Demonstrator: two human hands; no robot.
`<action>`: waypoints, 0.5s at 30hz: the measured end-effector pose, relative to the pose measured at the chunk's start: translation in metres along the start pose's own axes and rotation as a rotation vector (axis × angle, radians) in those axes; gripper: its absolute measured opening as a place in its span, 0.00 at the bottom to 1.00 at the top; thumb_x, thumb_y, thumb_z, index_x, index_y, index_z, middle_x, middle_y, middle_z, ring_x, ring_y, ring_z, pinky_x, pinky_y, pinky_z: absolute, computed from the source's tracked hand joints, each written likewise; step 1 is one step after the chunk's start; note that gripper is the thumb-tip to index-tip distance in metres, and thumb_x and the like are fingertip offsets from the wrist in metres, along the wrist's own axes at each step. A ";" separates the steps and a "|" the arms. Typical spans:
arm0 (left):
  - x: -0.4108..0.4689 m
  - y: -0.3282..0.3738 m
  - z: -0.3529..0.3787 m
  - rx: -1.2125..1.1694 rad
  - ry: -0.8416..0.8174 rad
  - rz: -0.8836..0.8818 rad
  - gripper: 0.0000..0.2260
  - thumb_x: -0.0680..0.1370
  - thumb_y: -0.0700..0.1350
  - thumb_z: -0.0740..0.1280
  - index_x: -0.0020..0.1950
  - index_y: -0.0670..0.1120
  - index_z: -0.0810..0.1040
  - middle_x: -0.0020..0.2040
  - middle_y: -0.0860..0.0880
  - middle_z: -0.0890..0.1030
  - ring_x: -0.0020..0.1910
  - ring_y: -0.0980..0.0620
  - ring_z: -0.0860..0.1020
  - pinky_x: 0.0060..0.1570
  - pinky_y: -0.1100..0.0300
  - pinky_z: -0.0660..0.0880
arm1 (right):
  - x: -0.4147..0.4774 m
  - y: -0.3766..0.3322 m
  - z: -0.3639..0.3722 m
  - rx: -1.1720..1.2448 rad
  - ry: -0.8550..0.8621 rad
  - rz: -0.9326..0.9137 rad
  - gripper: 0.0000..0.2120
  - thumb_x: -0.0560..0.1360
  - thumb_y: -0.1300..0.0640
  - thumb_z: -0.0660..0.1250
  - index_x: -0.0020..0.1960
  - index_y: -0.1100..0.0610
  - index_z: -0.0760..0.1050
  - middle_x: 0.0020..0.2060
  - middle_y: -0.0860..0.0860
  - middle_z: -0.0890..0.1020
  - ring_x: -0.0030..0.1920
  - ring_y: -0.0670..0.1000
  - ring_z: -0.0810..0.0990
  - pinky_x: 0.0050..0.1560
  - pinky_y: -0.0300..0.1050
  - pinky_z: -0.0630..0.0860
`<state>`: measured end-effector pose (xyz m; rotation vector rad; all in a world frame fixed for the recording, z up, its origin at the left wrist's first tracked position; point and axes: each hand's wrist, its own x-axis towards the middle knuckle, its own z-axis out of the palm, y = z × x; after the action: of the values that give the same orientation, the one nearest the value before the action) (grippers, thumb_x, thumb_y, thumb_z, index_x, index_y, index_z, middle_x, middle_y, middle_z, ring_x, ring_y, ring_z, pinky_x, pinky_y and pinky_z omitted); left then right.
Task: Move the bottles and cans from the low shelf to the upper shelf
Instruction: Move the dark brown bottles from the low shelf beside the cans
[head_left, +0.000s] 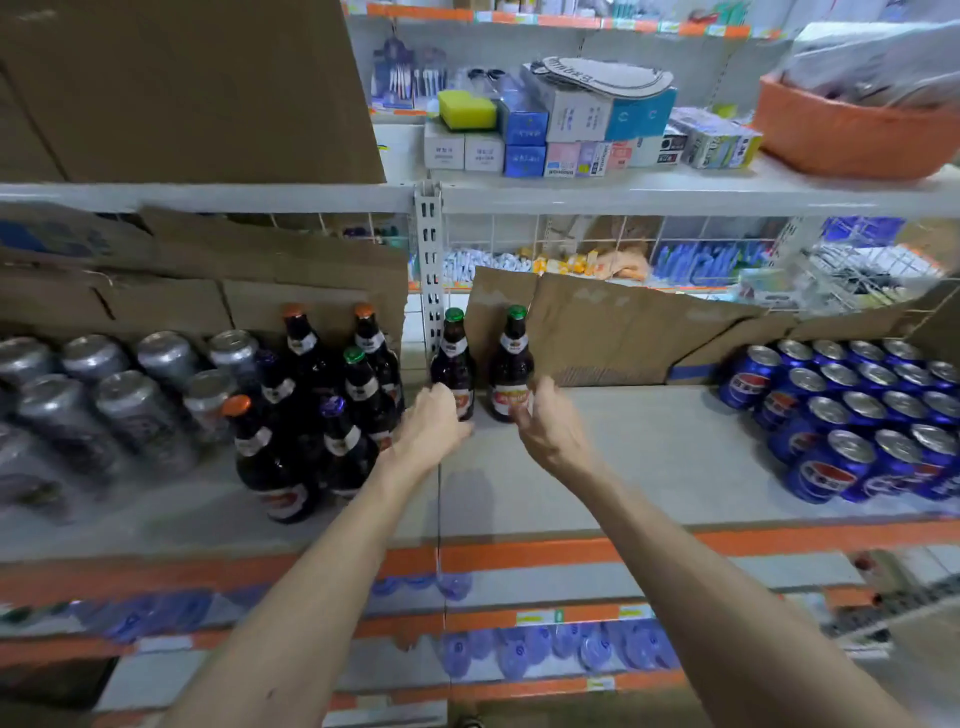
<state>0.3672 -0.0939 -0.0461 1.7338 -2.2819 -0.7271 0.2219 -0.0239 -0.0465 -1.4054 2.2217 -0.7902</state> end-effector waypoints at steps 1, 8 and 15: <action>-0.016 -0.004 0.003 0.031 -0.024 0.049 0.22 0.74 0.49 0.72 0.63 0.40 0.73 0.62 0.41 0.76 0.61 0.40 0.76 0.56 0.50 0.75 | -0.018 -0.001 0.003 -0.033 -0.021 -0.017 0.13 0.79 0.55 0.61 0.58 0.62 0.66 0.55 0.63 0.77 0.55 0.64 0.76 0.45 0.51 0.69; -0.151 -0.056 0.005 0.178 0.094 0.263 0.27 0.73 0.41 0.71 0.69 0.38 0.68 0.67 0.39 0.73 0.69 0.42 0.69 0.70 0.53 0.64 | -0.154 -0.018 0.022 -0.100 -0.077 -0.072 0.21 0.80 0.56 0.62 0.69 0.64 0.65 0.63 0.64 0.74 0.64 0.62 0.72 0.57 0.49 0.65; -0.274 -0.107 -0.034 0.239 0.094 0.267 0.31 0.77 0.44 0.69 0.76 0.39 0.61 0.74 0.41 0.66 0.74 0.45 0.64 0.71 0.57 0.57 | -0.267 -0.040 0.031 -0.210 -0.067 -0.108 0.21 0.80 0.52 0.61 0.68 0.62 0.67 0.64 0.63 0.75 0.65 0.63 0.72 0.61 0.53 0.69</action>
<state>0.5556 0.1343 -0.0289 1.4700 -2.5506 -0.3262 0.3798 0.1969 -0.0367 -1.6367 2.2458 -0.5466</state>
